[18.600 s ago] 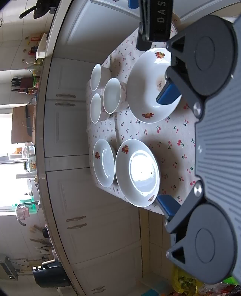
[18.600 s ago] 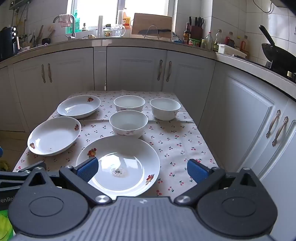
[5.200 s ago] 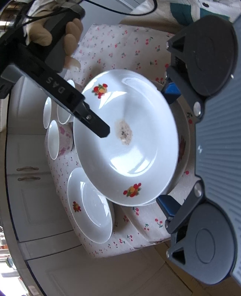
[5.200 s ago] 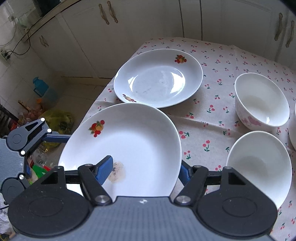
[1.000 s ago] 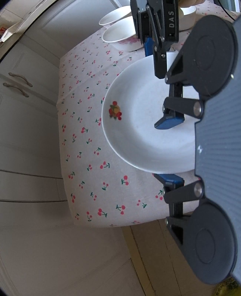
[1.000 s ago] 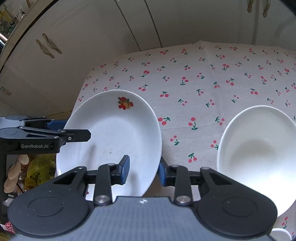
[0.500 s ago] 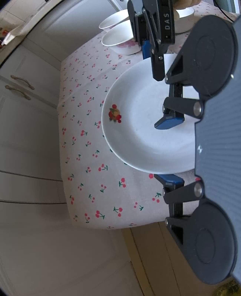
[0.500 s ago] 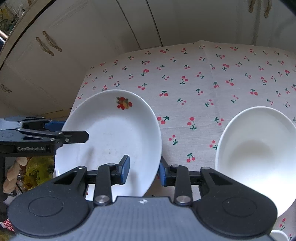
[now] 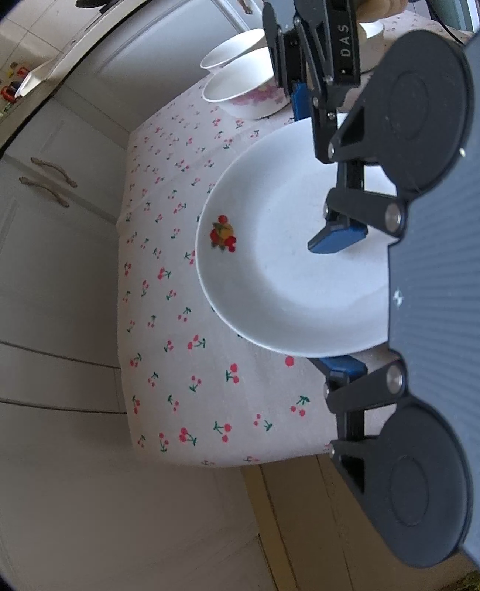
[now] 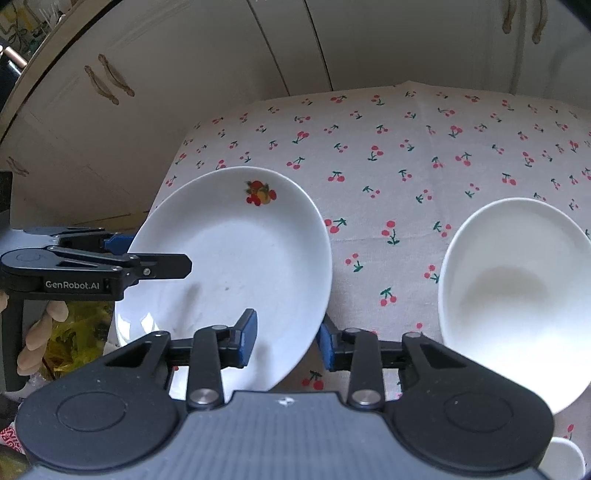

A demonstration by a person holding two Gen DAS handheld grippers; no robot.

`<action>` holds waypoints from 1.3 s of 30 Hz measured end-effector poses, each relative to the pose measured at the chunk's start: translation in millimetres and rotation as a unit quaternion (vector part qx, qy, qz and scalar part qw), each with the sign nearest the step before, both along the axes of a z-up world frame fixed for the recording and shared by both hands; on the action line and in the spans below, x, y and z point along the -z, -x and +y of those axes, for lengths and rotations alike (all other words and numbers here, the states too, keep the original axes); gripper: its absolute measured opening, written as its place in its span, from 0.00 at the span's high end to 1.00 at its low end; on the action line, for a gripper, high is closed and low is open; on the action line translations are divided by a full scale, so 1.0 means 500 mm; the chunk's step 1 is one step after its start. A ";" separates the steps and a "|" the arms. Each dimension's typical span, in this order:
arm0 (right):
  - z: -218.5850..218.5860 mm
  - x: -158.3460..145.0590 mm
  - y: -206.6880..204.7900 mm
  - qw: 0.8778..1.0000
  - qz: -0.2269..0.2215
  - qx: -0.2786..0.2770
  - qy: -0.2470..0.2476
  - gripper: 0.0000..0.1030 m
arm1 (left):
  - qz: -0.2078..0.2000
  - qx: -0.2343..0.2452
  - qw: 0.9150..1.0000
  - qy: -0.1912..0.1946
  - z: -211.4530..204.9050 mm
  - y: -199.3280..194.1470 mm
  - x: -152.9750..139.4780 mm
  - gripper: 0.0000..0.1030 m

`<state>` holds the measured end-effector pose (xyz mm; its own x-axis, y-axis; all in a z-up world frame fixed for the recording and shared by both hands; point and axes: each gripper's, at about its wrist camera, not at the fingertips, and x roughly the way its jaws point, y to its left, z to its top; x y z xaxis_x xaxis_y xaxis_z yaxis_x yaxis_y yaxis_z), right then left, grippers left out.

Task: Organize plates and bowls
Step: 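Lift the flower-decal plate off the cloth with the left gripper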

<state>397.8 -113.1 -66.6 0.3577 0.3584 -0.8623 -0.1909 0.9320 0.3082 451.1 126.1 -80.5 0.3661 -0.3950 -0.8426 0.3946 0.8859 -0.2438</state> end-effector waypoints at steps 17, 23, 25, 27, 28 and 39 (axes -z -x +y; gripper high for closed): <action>-0.007 -0.018 -0.002 1.000 -0.004 0.001 -0.003 0.63 | -0.004 -0.010 1.000 -0.007 -0.001 0.003 -0.022 0.47; -0.010 -0.029 -0.002 1.000 -0.007 0.000 -0.007 0.63 | -0.010 -0.014 1.000 -0.013 -0.005 0.003 -0.038 0.47; -0.009 -0.036 -0.003 1.000 -0.009 0.000 -0.007 0.63 | -0.013 -0.015 1.000 -0.015 -0.007 0.004 -0.045 0.47; -0.010 -0.044 0.000 1.000 -0.014 -0.001 -0.006 0.63 | -0.017 -0.015 1.000 -0.017 -0.010 0.006 -0.052 0.47; -0.010 -0.048 0.001 1.000 -0.015 -0.002 -0.005 0.63 | -0.018 -0.014 1.000 -0.017 -0.011 0.007 -0.056 0.47; -0.022 -0.092 0.037 1.000 -0.025 -0.011 -0.013 0.63 | -0.027 -0.016 0.999 -0.028 -0.025 0.046 -0.099 0.47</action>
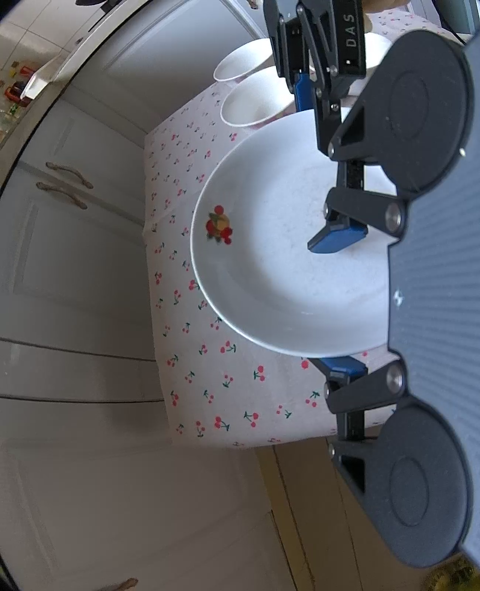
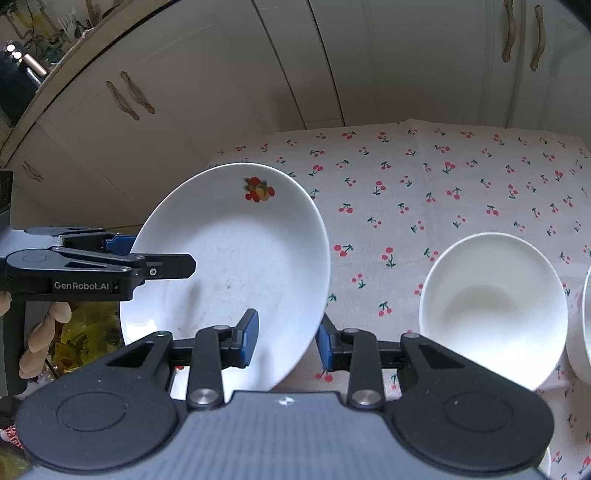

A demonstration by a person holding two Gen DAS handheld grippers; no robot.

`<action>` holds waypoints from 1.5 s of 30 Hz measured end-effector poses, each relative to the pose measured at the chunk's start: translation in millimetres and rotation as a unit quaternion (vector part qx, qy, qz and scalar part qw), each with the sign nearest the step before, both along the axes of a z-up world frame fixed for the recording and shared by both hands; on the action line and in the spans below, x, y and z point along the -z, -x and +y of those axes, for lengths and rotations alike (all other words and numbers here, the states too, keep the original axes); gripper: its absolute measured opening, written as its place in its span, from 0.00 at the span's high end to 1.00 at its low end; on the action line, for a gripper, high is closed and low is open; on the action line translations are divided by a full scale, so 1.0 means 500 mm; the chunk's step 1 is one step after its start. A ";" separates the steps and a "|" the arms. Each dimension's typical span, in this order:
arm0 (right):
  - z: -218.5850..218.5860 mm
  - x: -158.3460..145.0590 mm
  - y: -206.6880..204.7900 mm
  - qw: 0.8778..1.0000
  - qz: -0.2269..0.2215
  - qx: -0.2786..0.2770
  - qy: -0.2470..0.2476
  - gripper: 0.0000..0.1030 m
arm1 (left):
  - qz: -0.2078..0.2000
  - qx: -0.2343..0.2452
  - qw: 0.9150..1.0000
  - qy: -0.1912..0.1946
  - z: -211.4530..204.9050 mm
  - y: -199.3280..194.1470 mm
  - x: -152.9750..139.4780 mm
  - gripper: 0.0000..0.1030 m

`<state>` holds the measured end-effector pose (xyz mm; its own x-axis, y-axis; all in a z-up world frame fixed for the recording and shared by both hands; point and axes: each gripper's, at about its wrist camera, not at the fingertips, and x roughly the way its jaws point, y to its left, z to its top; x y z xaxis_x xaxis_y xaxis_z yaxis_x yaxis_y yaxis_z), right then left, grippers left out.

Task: Organize plates and bowls
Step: 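Lift the flower-decal plate off the cloth with the left gripper, then lower the flower-decal plate onto the plate stack and open the left gripper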

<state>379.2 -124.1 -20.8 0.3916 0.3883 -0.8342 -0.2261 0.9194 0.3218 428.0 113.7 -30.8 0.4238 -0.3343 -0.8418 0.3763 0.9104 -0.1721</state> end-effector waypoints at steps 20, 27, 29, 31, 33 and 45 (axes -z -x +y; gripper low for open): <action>-0.030 -0.043 0.188 1.000 -0.005 -0.030 -0.004 0.62 | -0.008 -0.013 1.000 -0.009 -0.018 0.219 -0.060 0.46; -0.032 -0.014 0.253 0.999 0.009 -0.037 0.005 0.62 | 0.006 -0.016 1.000 -0.003 -0.022 0.297 -0.034 0.46; -0.029 -0.003 0.259 0.999 0.017 -0.041 0.008 0.62 | 0.011 -0.016 1.000 -0.003 -0.022 0.310 -0.027 0.46; -0.028 0.011 0.270 0.999 0.022 -0.043 0.008 0.62 | 0.013 -0.018 1.000 -0.004 -0.023 0.323 -0.020 0.46; -0.026 0.021 0.277 0.999 0.027 -0.044 0.006 0.62 | 0.016 -0.021 1.000 -0.004 -0.021 0.330 -0.014 0.46; -0.022 0.024 0.302 0.999 0.020 -0.044 0.013 0.61 | 0.017 -0.017 1.000 -0.020 -0.026 0.348 0.012 0.45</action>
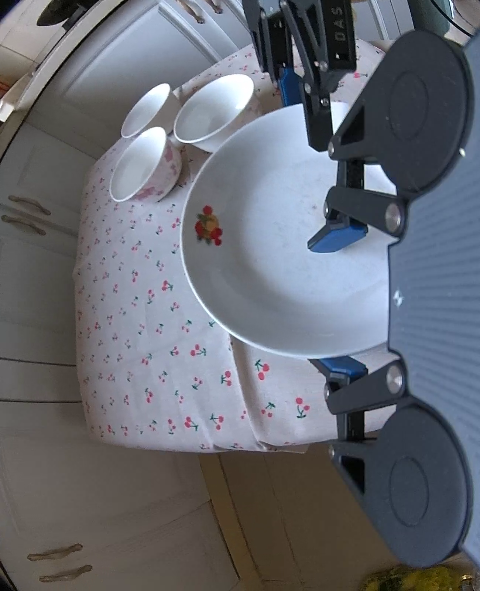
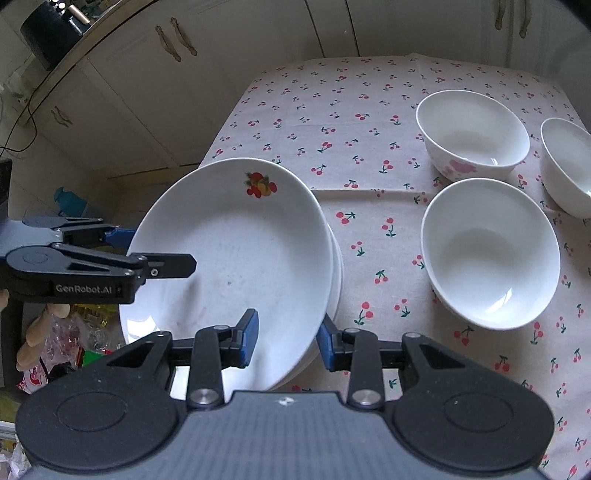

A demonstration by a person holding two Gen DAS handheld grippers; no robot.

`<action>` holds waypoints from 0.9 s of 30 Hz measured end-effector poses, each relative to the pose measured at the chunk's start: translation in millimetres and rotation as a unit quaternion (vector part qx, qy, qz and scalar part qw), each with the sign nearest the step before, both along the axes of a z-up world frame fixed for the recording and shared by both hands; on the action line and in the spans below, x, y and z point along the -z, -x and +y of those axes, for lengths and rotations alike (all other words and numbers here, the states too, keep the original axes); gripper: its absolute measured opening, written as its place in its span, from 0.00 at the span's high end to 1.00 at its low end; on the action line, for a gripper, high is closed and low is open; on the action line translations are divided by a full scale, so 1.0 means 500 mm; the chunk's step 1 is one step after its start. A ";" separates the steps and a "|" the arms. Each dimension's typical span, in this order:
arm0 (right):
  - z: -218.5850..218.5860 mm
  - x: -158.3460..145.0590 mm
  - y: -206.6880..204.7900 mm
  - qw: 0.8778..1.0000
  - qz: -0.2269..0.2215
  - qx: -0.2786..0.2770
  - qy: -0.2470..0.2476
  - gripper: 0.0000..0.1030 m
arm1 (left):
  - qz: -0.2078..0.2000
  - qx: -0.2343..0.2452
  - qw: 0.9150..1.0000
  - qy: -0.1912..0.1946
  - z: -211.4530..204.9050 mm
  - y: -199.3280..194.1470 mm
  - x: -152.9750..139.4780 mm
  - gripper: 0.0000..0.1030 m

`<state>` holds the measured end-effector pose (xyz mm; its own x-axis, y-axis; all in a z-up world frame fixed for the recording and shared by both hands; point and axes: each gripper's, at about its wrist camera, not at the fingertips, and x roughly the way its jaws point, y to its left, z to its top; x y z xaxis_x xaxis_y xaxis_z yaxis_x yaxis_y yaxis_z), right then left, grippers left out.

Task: Organize plates and bowls
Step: 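Lower the flower-decal plate onto the plate stack and open the left gripper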

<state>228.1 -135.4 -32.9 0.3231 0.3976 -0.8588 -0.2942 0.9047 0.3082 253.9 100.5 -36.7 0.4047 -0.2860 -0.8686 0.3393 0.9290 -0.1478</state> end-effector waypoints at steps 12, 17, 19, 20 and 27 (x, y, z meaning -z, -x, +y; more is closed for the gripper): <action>0.001 0.000 0.007 1.000 0.012 0.006 0.019 0.58 | -0.001 0.020 0.999 -0.025 -0.026 0.005 0.012 0.43; -0.002 0.003 0.009 1.000 0.015 0.010 0.016 0.55 | -0.006 0.024 0.999 -0.034 -0.030 0.005 0.011 0.43; -0.004 0.002 0.008 1.000 0.014 0.009 0.012 0.54 | -0.017 0.029 0.999 -0.042 -0.033 0.009 0.007 0.39; -0.005 0.001 0.008 1.000 0.014 0.009 0.008 0.53 | -0.026 0.035 0.998 -0.045 -0.037 0.012 0.003 0.37; 0.005 -0.010 0.017 1.000 0.000 -0.009 -0.013 0.25 | -0.077 0.044 0.994 -0.071 -0.046 0.035 -0.020 0.17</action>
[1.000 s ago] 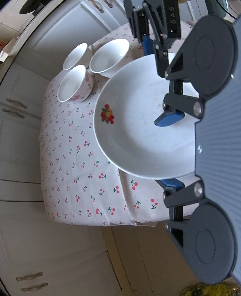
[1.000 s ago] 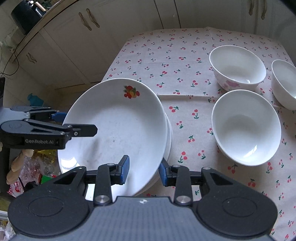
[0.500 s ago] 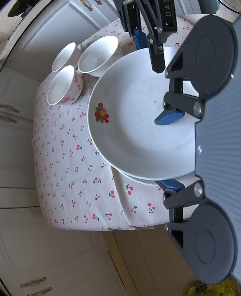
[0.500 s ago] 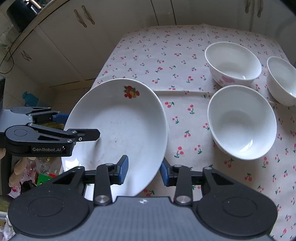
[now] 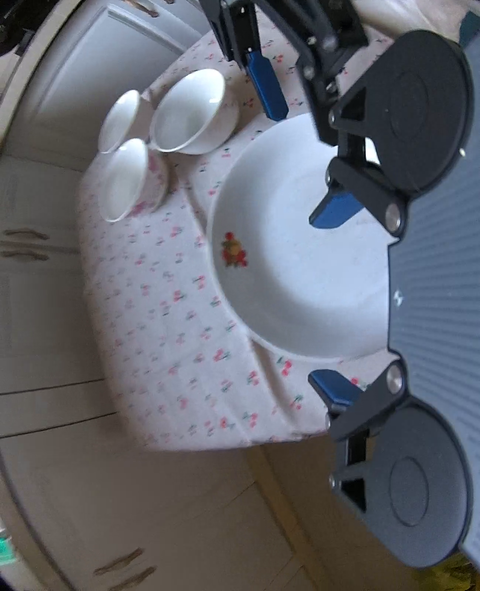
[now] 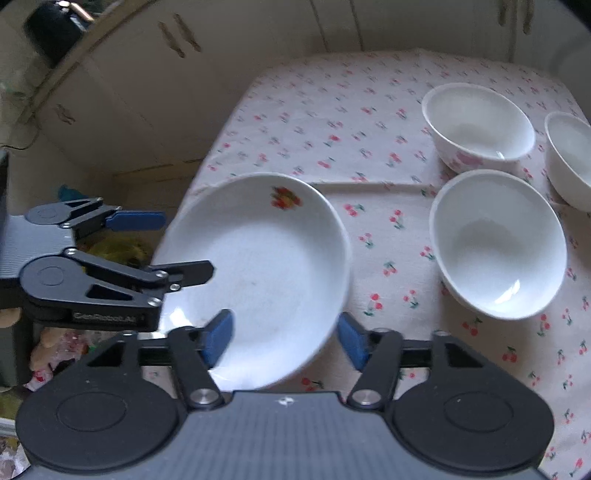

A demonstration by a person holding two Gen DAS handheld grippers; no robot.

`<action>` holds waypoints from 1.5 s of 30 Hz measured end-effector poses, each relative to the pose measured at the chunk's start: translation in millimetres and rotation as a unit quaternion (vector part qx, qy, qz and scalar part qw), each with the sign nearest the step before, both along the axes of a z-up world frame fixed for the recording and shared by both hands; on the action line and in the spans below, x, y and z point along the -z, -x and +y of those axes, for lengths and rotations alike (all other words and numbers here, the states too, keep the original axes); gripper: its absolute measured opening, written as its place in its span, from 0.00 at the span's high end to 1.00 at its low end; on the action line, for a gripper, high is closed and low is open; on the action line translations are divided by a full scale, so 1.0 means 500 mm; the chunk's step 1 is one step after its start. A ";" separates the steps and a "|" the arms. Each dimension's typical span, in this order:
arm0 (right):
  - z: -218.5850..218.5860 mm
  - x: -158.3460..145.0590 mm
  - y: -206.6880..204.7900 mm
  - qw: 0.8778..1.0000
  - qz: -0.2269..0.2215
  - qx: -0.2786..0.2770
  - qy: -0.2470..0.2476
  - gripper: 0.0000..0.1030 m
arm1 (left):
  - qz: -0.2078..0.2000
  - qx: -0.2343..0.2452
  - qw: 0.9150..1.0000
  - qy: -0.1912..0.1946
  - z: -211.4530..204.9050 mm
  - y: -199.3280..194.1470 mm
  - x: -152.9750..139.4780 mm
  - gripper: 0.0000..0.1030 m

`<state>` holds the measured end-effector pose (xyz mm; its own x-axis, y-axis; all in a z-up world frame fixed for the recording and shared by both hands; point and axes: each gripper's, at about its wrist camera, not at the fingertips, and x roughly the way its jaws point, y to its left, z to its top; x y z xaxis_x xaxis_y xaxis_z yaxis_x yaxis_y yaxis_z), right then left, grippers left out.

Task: Organize plates and bowls
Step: 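Lower the flower-decal plate onto the plate stack and open the left gripper, then move the right gripper into a white bowl and grasp its rim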

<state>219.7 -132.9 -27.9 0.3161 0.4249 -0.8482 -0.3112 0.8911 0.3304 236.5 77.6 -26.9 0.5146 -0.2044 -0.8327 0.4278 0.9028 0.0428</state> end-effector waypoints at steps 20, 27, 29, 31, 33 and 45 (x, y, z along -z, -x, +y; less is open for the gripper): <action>-0.192 -0.048 0.134 0.977 -0.201 0.000 0.070 0.00 | -0.174 0.045 0.980 0.082 -0.127 0.212 -0.068 0.01; -0.295 -0.016 0.101 0.979 -0.189 0.043 0.063 0.00 | -0.165 0.072 0.981 0.071 -0.230 0.207 -0.019 0.01; -0.316 -0.009 0.091 0.980 -0.184 0.051 0.058 0.00 | -0.163 0.079 0.982 0.059 -0.258 0.201 -0.003 0.01; -0.330 -0.004 0.081 0.981 -0.180 0.053 0.045 0.00 | -0.162 0.092 0.982 0.043 -0.286 0.194 0.011 0.01; -0.340 0.002 0.068 0.982 -0.179 0.051 0.036 0.00 | -0.164 0.095 0.981 0.030 -0.312 0.182 0.025 0.01; -0.343 0.032 -0.029 0.989 -0.150 0.016 -0.003 0.11 | -0.133 0.098 0.986 0.029 -0.392 0.087 0.087 0.04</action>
<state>234.3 -304.3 -43.9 0.5659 0.4153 -0.7123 -0.3679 0.9003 0.2327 193.2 -118.4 -70.5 0.6592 -0.3643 -0.6579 0.5748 0.8082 0.1283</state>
